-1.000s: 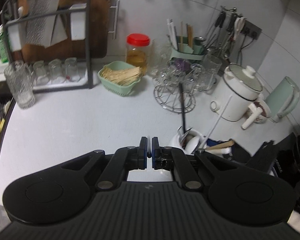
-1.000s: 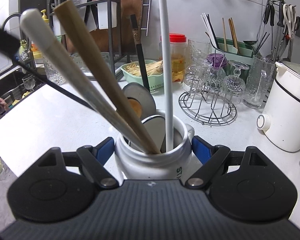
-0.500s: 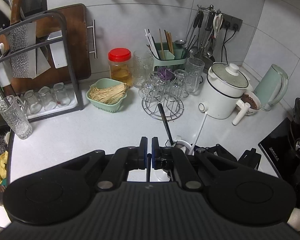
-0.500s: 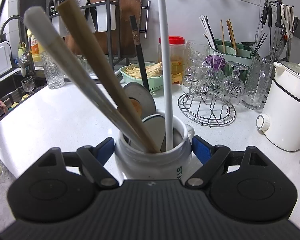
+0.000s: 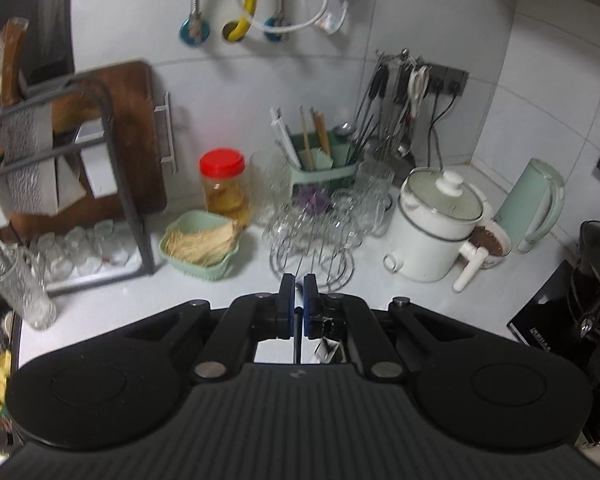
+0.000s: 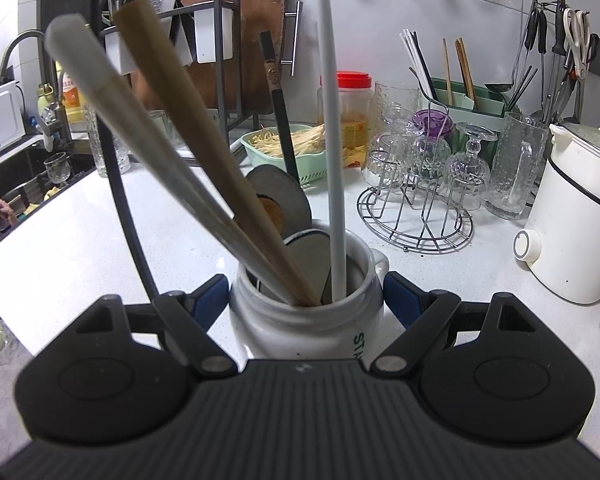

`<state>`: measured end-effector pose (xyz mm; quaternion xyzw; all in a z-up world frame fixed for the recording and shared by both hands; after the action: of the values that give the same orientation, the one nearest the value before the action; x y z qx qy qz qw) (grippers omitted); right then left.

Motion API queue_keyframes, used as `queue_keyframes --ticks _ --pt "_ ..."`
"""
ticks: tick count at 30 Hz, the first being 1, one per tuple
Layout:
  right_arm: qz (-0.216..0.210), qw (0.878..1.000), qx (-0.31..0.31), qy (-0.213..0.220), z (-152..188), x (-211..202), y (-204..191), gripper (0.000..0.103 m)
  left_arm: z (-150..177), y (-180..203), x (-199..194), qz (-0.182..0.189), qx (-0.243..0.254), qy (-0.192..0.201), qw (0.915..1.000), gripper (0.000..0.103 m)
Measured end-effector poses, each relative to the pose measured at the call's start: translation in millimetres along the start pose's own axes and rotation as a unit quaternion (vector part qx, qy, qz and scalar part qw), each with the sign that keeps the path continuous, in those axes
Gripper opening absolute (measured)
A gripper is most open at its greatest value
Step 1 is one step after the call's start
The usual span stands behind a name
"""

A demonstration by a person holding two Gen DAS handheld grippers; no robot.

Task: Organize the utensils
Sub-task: 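Lower the black chopstick into the mug with the left tool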

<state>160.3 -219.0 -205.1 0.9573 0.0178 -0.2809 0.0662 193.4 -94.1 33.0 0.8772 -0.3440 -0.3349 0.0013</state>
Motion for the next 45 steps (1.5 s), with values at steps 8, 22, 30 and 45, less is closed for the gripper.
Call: queue_keyframes --ticks 8,22,30,45 --pt "-0.001 1.000 -0.001 0.001 0.4 -0.3 -0.6 0.086 -32.6 28.8 -10.6 0.021 0.040 0.022 0.9988 0.004" --pt "0.000 1.000 0.003 0.002 1.0 0.3 0.1 0.086 -67.9 58.8 -15.5 0.031 0.089 0.041 0.9947 0.004" --pt "0.000 1.000 0.002 0.001 -0.5 1.8 -1.7 0.086 -71.1 63.6 8.8 0.054 0.085 0.034 0.9944 0.004" --pt "-0.002 1.000 0.000 0.000 -4.4 7.3 -8.0 0.086 -41.1 30.5 56.2 0.059 0.048 -0.006 0.9971 0.004"
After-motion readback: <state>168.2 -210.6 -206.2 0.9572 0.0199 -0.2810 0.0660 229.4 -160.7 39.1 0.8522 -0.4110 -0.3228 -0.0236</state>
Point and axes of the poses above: each gripper's, at about its wrist camera, not at the fingertips, and x roughly the way its jaws point, y to its right, z to its underside, the point moved 7 cm from there along x, roughly the way its jaws point, and after that the axes turned 15 degrees about z, right-handed, at the moved point
